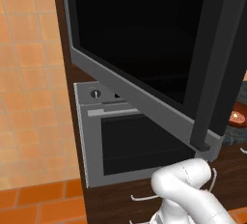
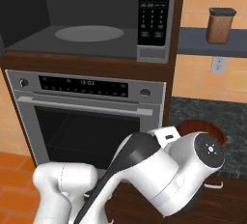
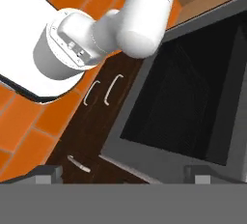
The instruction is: Open the microwave, place the bowl with waffle inside the microwave, then close the microwave door and turn it on.
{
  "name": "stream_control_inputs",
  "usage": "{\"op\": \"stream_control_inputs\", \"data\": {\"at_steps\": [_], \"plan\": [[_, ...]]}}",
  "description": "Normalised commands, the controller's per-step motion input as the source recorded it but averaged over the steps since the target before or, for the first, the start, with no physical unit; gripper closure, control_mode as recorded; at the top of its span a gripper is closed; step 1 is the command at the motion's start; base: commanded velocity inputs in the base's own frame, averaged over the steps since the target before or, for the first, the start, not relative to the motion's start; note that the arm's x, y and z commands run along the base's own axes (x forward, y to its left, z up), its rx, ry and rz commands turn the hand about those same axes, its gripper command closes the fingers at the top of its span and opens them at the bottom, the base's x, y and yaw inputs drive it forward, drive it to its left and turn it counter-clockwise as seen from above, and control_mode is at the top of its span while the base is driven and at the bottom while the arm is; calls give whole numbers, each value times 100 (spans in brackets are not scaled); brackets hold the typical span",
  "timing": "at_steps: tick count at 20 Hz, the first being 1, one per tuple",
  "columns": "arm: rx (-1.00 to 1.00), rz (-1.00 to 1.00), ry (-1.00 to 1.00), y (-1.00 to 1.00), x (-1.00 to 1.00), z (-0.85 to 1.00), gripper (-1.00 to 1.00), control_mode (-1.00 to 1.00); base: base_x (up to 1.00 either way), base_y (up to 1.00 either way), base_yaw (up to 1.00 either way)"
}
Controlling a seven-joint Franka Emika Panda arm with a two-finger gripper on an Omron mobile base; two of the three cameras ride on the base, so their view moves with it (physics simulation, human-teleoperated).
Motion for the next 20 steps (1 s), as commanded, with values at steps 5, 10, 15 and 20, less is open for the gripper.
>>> {"op": "stream_control_inputs", "data": {"at_steps": [5,10,15,20], "plan": [[4,-38,3,-34,38,-35,-100,-100,0,0,0],[0,-4,7,-10,77,-32,-100,-100,0,0,0],[7,1,11,-31,75,-24,-100,-100,0,0,0],[16,0,16,-65,89,-32,-100,-100,0,0,0]]}}
